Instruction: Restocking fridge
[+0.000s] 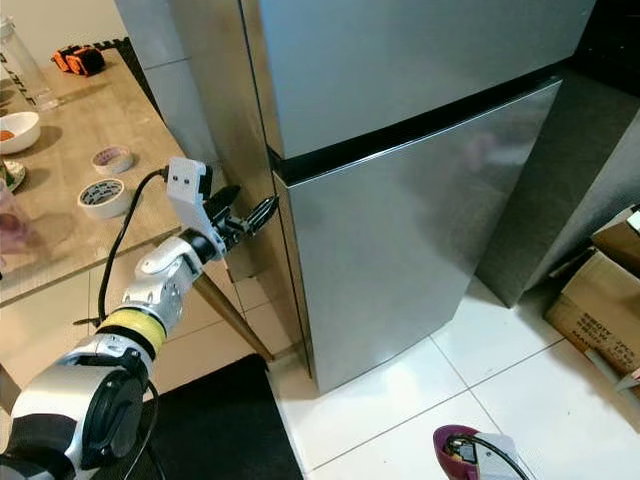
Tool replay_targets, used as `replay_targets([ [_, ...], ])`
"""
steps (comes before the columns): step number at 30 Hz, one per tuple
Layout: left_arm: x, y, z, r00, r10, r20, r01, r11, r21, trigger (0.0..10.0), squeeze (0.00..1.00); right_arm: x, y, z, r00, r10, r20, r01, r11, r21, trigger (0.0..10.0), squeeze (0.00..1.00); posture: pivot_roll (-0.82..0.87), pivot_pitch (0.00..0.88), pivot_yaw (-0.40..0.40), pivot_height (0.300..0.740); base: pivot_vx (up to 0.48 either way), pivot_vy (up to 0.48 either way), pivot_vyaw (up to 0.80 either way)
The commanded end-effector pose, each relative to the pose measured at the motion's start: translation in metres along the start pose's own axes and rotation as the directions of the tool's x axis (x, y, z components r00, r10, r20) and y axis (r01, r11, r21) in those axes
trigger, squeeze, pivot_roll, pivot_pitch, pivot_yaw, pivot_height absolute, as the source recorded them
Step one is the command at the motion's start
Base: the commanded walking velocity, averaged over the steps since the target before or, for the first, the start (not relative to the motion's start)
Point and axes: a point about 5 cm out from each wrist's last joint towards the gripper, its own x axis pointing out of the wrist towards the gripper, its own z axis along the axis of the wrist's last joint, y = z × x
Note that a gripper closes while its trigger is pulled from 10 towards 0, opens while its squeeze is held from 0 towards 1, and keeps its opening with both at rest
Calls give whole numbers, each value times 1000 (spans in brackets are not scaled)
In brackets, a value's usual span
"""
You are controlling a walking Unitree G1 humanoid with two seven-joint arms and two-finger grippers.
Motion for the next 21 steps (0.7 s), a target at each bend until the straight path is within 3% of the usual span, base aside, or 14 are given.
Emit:
replay_targets([
  [1,-1,0,-1,998,-57,-33,57,998,-14,10000,0,-5,2,-11,1000,5,-16,-5,1000,6,10000,0,-193,279,129,740,0,0,0],
  [3,6,-13,-4,985,-156,-66,156,988,-11,10000,0,-7,2,-14,1000,9,-13,-9,1000,4,10000,0,-196,296,129,740,0,0,0],
  [12,12,-28,-8,957,-265,-119,269,963,21,10000,0,-17,-7,-26,1000,3,-14,-3,1000,-6,10000,0,-206,351,144,740,0,0,0],
  [21,25,-45,9,916,-396,-61,399,916,38,10000,0,-19,-9,-26,1000,-5,3,5,1000,1,10000,0,-213,361,154,740,0,0,0],
])
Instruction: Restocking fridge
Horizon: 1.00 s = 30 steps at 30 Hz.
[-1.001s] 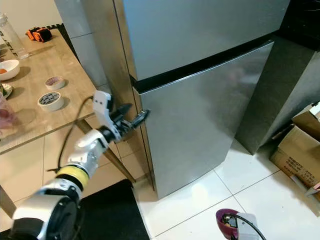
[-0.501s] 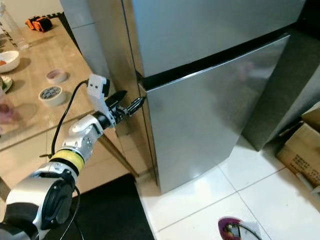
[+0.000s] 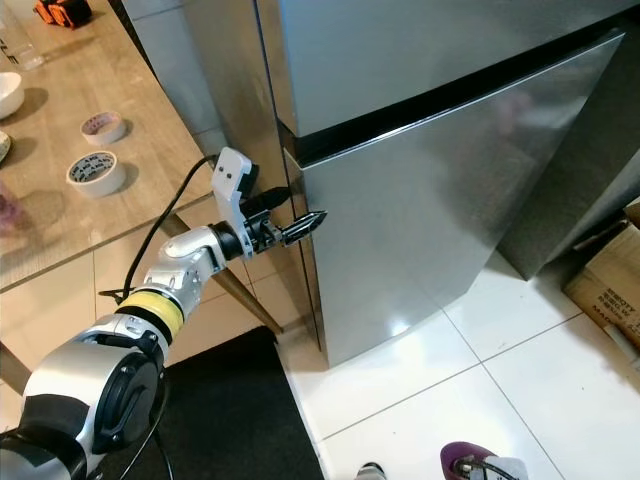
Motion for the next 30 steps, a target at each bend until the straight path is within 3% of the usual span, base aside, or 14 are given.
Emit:
replay_targets([
  [1,5,-5,3,999,-43,17,43,999,7,10000,0,-4,1,-7,1000,1,-6,-1,1000,10,10000,0,-213,362,154,740,0,0,0],
  [6,12,-9,10,996,-80,35,79,996,32,10000,0,-4,2,-6,1000,2,-2,-2,1000,12,10000,0,-214,358,155,740,0,0,0],
  [9,24,-27,20,967,-236,93,232,971,51,10000,0,-2,2,-3,1000,-1,4,1,1000,16,10000,0,-210,342,157,740,0,0,0],
  [12,31,-39,21,939,-326,114,320,945,64,10000,0,0,3,-1,1000,-2,9,2,1000,19,10000,0,-206,337,158,740,0,0,0],
  [14,31,-39,21,939,-326,114,320,945,64,10000,0,0,3,-1,1000,-2,9,2,1000,19,10000,0,-206,337,158,740,0,0,0],
  [19,36,-57,13,902,-412,129,407,911,65,10000,0,4,7,6,1000,0,22,-1,1000,27,10000,0,-201,320,164,740,0,0,0],
  [30,37,-71,0,875,-464,140,464,885,34,10000,0,6,7,9,1000,-8,28,7,999,38,10000,0,-201,306,169,740,0,0,0],
])
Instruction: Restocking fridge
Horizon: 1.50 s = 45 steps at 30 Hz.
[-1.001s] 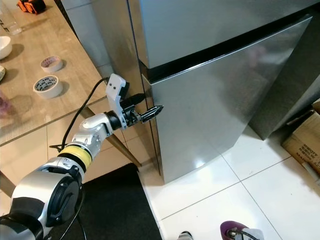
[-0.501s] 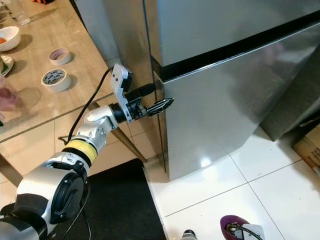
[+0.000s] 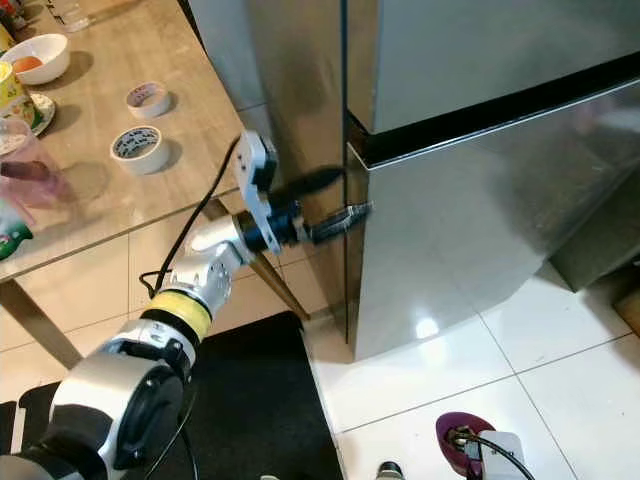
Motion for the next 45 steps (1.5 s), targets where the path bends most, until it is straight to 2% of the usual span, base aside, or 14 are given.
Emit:
replay_targets([
  [1,12,-12,-8,996,-83,-26,83,996,-13,10000,0,-7,1,-15,999,-11,-49,12,1000,28,10000,0,-201,306,169,740,0,0,0],
  [9,17,-12,-5,998,-65,-10,65,998,1,10000,0,-6,0,-14,999,-19,-44,21,999,34,10000,0,-205,304,173,740,0,0,0],
  [13,13,2,1,994,105,-34,-103,993,58,10000,0,-7,0,-15,999,-21,-45,22,999,36,10000,0,-205,304,174,740,0,0,0],
  [14,13,2,1,994,105,-34,-103,993,58,10000,0,-7,0,-15,999,-21,-45,22,999,36,10000,0,-205,304,174,740,0,0,0],
  [18,-2,18,8,966,254,-36,-251,965,76,10000,0,-7,-1,-16,999,-25,-47,27,999,37,10000,0,-204,301,175,740,0,0,0],
  [23,-10,16,9,982,184,-42,-182,982,52,10000,0,-7,-2,-15,999,-28,-47,30,999,38,10000,0,-203,303,174,740,0,0,0],
  [25,-20,13,6,992,82,-100,-80,997,23,10000,0,-6,-2,-14,999,-29,-46,31,999,38,10000,0,-201,302,173,740,0,0,0],
  [26,-20,13,6,992,82,-100,-80,997,23,10000,0,-6,-2,-14,999,-29,-46,31,999,38,10000,0,-201,302,173,740,0,0,0],
  [27,-27,10,3,989,3,-146,0,1000,21,10000,0,-6,-2,-14,999,-29,-45,31,999,39,10000,0,-198,300,171,740,0,0,0],
  [29,-29,9,3,988,-13,-156,18,999,30,10000,0,-6,-2,-14,999,-29,-45,31,999,40,10000,0,-198,300,171,740,0,0,0],
  [31,-36,22,6,973,124,-194,-113,991,68,10000,0,-5,-2,-13,999,-28,-45,30,999,40,10000,0,-193,299,170,740,0,0,0],
  [35,-46,42,13,901,357,-246,-325,932,159,10000,0,-5,-1,-12,999,-28,-44,30,999,42,10000,0,-190,298,170,740,0,0,0],
  [42,-42,48,24,871,461,-172,-426,881,205,10000,0,-4,1,-12,999,-25,-43,27,999,42,10000,0,-193,295,170,740,0,0,0],
  [45,-32,44,26,905,410,-113,-394,908,140,10000,0,-4,1,-11,999,-25,-40,27,999,43,10000,0,-193,292,169,740,0,0,0],
])
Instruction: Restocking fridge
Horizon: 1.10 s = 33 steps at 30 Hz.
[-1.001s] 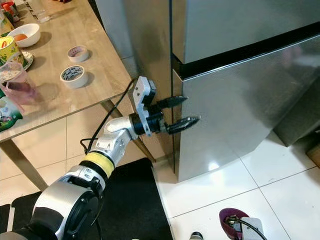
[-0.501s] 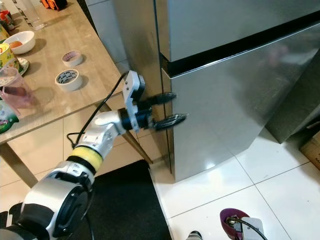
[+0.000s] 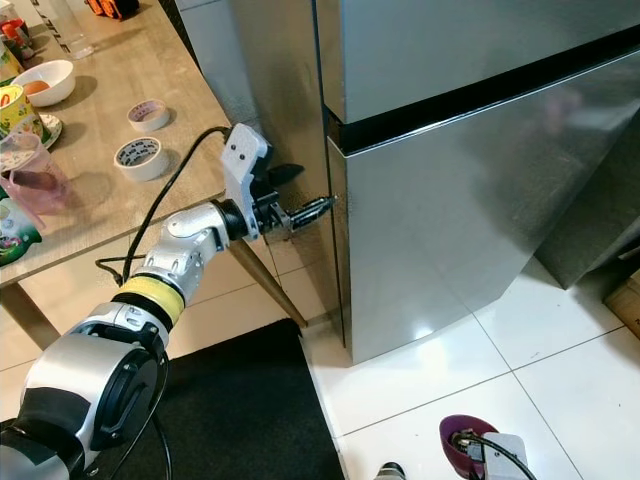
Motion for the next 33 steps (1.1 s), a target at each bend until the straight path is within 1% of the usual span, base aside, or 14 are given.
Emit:
replay_targets([
  [1,5,-6,3,998,-41,45,42,999,-30,10000,0,-4,1,-10,999,-8,-35,9,1000,25,10000,0,-193,292,169,740,0,0,0],
  [2,6,-7,4,997,-47,57,49,998,-39,10000,0,-4,1,-10,999,-8,-35,9,1000,25,10000,0,-195,292,170,740,0,0,0],
  [4,12,-14,4,991,-88,100,98,991,-91,10000,0,-4,0,-10,999,-9,-33,10,1000,24,10000,0,-194,292,169,740,0,0,0],
  [6,14,-17,4,989,-98,112,110,988,-106,10000,0,-4,0,-9,999,-10,-33,11,1000,23,10000,0,-194,292,169,740,0,0,0],
  [8,18,-22,6,982,-133,136,152,979,-135,10000,0,-4,-1,-9,999,-12,-33,13,1000,21,10000,0,-195,298,165,740,0,0,0],
  [12,25,-27,9,979,-164,125,178,977,-113,10000,0,-4,-3,-9,999,-17,-32,17,1000,21,10000,0,-197,304,166,740,0,0,0],
  [15,29,-28,13,980,-160,121,172,980,-100,10000,0,-5,-3,-9,999,-18,-32,18,1000,21,10000,0,-195,308,168,740,0,0,0],
  [19,29,-28,14,980,-163,111,173,981,-90,10000,0,-5,-3,-10,999,-17,-32,18,1000,21,10000,0,-195,312,169,740,0,0,0],
  [21,29,-28,11,980,-183,80,189,979,-74,10000,0,-6,-3,-11,999,-17,-30,17,1000,22,10000,0,-198,318,170,740,0,0,0],
  [24,29,-29,10,977,-197,75,203,976,-74,10000,0,-6,-4,-11,999,-17,-29,18,1000,22,10000,0,-198,318,170,740,0,0,0],
  [25,29,-32,9,971,-225,77,231,970,-76,10000,0,-7,-4,-12,999,-19,-29,19,1000,22,10000,0,-198,322,172,740,0,0,0],
  [29,31,-37,7,962,-260,80,266,961,-74,10000,0,-7,-5,-12,999,-21,-29,22,1000,23,10000,0,-198,322,172,740,0,0,0],
  [31,33,-44,5,948,-304,89,311,947,-80,10000,0,-7,-5,-12,999,-23,-29,24,999,24,10000,0,-197,326,176,740,0,0,0],
  [33,34,-48,4,942,-322,94,329,941,-83,10000,0,-7,-4,-12,999,-23,-29,24,999,25,10000,0,-199,322,178,740,0,0,0],
])
